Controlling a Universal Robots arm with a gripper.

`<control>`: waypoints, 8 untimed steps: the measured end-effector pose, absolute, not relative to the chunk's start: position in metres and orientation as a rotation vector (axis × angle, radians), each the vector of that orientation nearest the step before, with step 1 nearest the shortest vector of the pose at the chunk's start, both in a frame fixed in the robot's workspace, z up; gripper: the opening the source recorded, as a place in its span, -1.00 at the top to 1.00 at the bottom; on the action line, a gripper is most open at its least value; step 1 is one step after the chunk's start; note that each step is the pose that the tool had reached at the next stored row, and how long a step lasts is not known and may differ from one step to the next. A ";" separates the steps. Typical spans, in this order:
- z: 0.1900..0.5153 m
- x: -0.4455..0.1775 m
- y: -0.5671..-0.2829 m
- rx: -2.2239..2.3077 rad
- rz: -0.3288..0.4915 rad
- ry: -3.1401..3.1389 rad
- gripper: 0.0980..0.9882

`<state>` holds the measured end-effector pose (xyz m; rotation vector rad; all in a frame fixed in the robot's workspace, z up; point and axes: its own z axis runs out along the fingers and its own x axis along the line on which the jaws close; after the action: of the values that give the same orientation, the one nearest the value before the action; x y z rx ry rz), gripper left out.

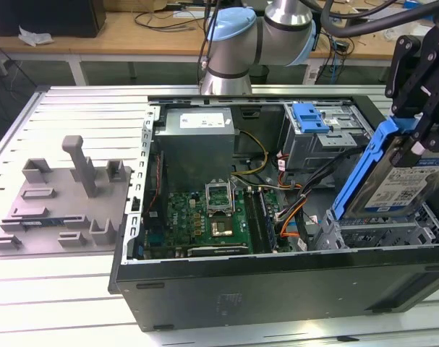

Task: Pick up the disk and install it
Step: 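Insert the disk into the insertion slot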

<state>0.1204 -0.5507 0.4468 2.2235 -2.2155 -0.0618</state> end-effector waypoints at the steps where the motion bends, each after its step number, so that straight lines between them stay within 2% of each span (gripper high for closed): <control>1: 0.446 0.120 -0.551 2.223 -0.062 -2.215 0.39; 8: 0.443 0.121 -0.551 2.223 -0.062 -2.215 0.39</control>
<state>0.1205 -0.5508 0.4432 2.2233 -2.2154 -0.0617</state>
